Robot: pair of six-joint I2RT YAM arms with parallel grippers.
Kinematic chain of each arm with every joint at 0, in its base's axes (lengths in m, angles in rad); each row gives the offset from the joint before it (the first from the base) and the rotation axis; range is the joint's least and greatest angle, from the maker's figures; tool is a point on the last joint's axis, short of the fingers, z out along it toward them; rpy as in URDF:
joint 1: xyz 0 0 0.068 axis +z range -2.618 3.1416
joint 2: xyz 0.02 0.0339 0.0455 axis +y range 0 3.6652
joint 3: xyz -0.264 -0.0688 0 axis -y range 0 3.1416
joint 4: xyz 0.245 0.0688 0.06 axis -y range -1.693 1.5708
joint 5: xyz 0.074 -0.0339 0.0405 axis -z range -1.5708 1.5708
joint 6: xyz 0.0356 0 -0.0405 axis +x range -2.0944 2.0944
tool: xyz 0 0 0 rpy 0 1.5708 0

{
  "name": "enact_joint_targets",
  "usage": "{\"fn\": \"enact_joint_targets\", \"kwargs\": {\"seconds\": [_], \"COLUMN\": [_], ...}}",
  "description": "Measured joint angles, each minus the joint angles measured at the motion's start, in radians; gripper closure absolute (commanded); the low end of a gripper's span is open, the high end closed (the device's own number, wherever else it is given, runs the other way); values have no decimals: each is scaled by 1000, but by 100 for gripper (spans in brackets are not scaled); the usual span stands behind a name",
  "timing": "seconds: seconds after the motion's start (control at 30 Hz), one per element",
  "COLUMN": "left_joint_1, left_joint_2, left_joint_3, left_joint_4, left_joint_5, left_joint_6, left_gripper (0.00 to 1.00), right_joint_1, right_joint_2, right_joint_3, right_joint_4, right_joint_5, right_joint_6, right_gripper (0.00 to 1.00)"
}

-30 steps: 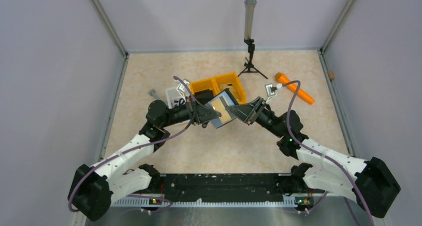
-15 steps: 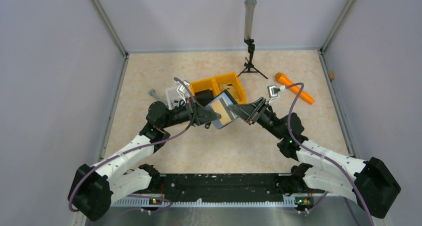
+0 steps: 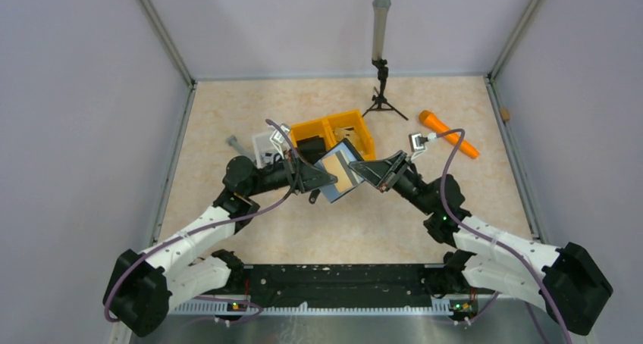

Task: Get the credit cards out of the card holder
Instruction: Remove the credit card from the card holder.

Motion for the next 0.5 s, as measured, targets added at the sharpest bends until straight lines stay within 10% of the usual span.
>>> {"fn": "enact_joint_targets", "kwargs": {"seconds": [0.33,0.5], "left_joint_1": [-1,-1], "left_joint_2": [-33,-32], "left_joint_3": [-20,-24], "left_joint_4": [8,14], "left_joint_5": [0,1], "left_joint_6": [-3,-5], "left_gripper": [100,100], "right_joint_1": [-6,-14], "right_joint_2": [-47,10], "right_joint_3": [-22,-19], "right_joint_4": [0,47], "right_joint_5": [28,-20], "right_joint_6": [49,73], "right_gripper": [99,78]}}
